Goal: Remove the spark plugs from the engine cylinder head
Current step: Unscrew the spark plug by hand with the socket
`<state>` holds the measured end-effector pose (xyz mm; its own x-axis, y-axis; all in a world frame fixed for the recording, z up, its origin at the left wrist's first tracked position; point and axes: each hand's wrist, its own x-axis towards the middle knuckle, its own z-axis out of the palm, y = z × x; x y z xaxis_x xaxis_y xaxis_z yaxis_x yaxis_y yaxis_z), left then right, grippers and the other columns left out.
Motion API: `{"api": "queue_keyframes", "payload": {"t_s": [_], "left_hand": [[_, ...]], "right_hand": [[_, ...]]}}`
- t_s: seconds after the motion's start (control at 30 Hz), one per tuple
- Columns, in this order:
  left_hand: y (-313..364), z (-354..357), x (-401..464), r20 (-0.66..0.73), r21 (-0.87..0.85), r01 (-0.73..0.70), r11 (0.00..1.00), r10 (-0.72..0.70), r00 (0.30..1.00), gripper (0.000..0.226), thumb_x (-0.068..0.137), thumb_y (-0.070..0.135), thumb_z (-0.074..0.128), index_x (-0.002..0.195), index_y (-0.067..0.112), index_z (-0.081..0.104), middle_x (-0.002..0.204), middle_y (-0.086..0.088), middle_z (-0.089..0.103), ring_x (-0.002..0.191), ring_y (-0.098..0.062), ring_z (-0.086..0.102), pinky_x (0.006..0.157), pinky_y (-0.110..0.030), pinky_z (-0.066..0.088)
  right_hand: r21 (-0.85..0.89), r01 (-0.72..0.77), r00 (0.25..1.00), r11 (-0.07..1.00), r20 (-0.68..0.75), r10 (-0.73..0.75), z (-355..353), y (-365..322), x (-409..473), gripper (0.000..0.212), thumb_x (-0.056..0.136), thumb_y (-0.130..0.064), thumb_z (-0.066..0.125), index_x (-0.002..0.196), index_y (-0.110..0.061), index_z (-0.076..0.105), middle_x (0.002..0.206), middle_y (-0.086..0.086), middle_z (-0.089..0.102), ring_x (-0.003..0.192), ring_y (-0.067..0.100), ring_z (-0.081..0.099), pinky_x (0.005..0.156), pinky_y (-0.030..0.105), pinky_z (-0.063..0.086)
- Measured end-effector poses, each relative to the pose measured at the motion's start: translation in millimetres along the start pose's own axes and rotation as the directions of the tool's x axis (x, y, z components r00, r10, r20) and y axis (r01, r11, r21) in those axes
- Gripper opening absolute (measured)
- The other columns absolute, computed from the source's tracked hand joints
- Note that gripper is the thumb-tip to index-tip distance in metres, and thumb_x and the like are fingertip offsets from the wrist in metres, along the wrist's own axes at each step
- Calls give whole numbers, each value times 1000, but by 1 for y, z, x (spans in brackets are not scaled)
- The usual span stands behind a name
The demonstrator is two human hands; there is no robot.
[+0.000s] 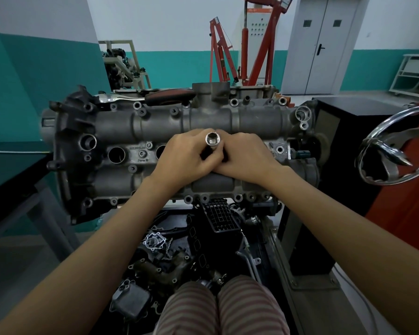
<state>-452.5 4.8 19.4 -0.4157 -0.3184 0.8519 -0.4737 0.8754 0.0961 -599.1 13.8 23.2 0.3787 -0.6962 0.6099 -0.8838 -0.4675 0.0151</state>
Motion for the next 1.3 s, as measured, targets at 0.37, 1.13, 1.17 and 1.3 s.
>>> {"api": "queue_keyframes", "payload": {"t_s": [0.37, 1.13, 1.17, 1.3], "left_hand": [[0, -1, -1, 6, -31, 0, 1000, 1, 1000, 23, 83, 27, 49, 69, 19, 33, 59, 11, 36, 52, -9, 33, 50, -23, 28], [-2, 1, -1, -9, -39, 39, 998, -39, 999, 33, 87, 33, 51, 59, 19, 38, 49, 5, 43, 44, -15, 40, 46, -26, 34], [-3, 1, -1, -14, -38, 38, 999, -39, 999, 35, 87, 33, 52, 58, 19, 38, 49, 5, 41, 44, -15, 39, 47, -25, 32], [-1, 0, -1, -13, -37, 8, 999, -9, 1000, 30, 86, 28, 52, 64, 21, 33, 53, 10, 36, 46, -12, 36, 49, -23, 29]], "right_hand": [[-21, 4, 1000, 1000, 19, -3, -1, 0, -1, 26, 82, -34, 53, 86, -9, 58, 75, 8, 66, 72, 30, 60, 55, 28, 28], [4, -26, 1000, 1000, 5, 26, -2, 0, -2, 41, 80, -50, 48, 101, -17, 62, 73, 2, 66, 72, 24, 62, 54, 27, 31], [4, -28, 1000, 1000, 1, 28, -3, 0, -3, 36, 81, -48, 49, 97, -19, 65, 73, 3, 66, 73, 24, 62, 55, 27, 30], [-12, -14, 1000, 1000, 14, 14, -3, -1, -2, 27, 85, -36, 53, 86, -13, 66, 75, 8, 67, 73, 29, 61, 57, 27, 26]]}}
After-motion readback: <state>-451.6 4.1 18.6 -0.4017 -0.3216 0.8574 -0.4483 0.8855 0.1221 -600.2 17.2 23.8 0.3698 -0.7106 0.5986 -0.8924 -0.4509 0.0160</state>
